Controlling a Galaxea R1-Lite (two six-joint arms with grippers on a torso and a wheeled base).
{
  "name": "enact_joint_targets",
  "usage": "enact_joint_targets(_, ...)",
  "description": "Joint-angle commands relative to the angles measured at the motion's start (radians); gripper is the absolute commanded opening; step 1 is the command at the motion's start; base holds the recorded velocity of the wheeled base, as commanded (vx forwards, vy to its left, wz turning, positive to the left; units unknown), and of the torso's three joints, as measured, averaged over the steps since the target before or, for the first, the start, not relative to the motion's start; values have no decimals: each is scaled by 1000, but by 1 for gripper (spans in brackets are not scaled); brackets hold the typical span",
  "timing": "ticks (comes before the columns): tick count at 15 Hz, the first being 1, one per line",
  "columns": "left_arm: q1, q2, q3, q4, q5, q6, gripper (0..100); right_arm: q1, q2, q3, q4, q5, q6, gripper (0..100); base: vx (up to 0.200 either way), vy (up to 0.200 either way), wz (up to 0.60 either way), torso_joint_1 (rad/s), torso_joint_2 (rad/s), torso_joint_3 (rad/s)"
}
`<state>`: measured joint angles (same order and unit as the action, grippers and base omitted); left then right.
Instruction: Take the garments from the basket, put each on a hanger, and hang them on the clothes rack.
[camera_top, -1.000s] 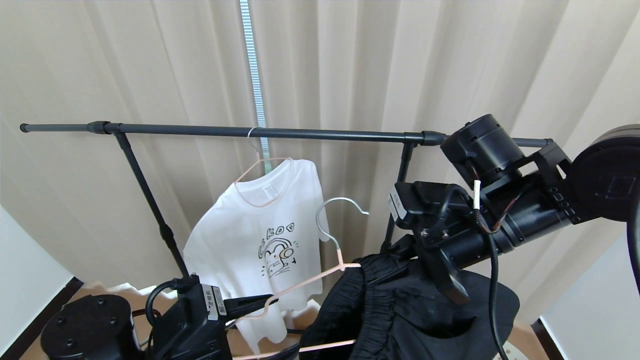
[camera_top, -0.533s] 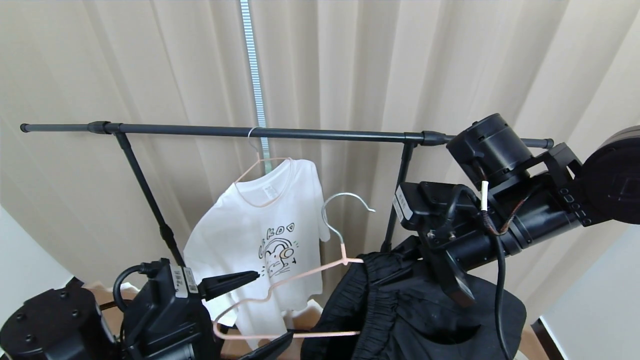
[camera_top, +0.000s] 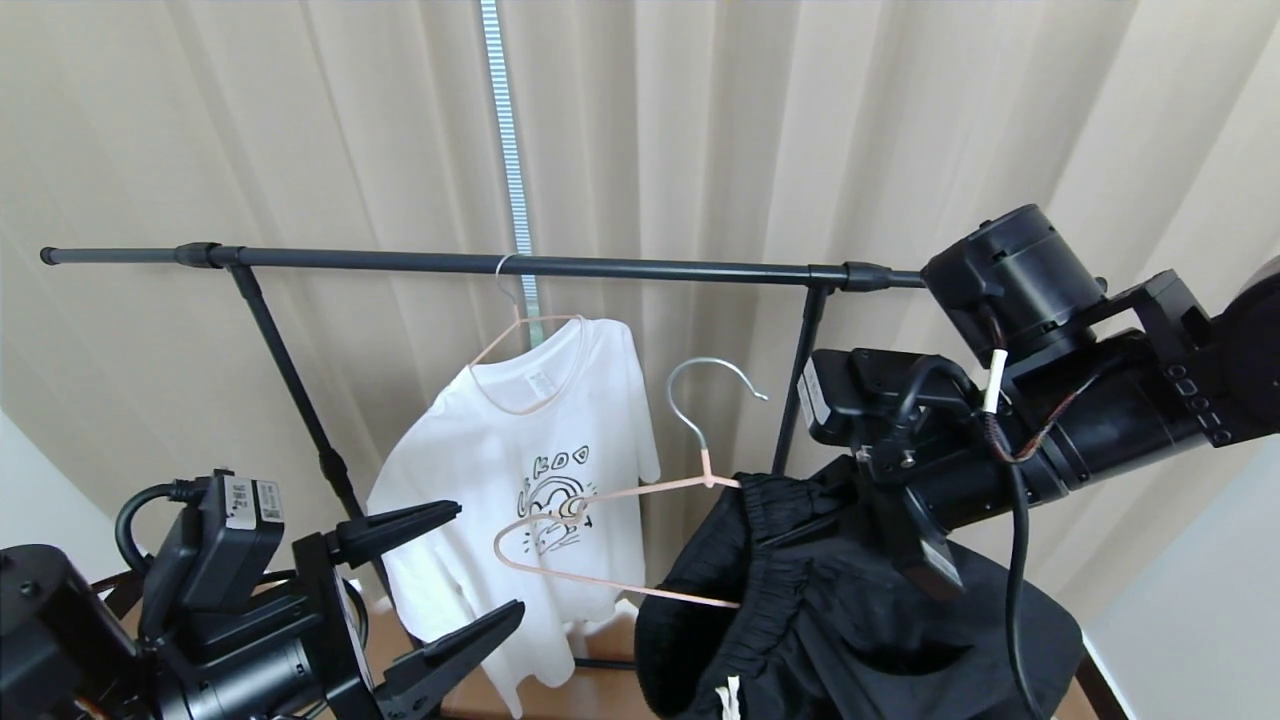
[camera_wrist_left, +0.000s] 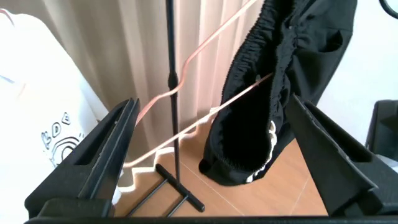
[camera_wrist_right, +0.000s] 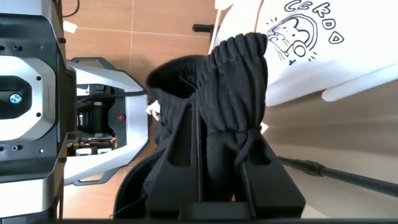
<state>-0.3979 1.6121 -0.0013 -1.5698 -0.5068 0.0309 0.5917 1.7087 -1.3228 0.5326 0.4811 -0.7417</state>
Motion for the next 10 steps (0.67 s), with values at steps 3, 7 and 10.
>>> enact_joint_targets(3, 13, -35, 1, -1, 17, -17, 100, 0, -44, 2, 0, -52, 39, 0, 0, 0, 0, 0, 0, 0)
enact_joint_targets(7, 36, -97, 1, 129, 54, -104, 100, 3, -55, 5, -5, -124, 105, 0, 0, 0, 0, 0, 0, 0)
enact_joint_targets(10, 34, -93, 1, 178, 54, -241, 100, 19, -58, 23, -65, -200, 174, 0, 0, 0, 0, 0, 0, 0)
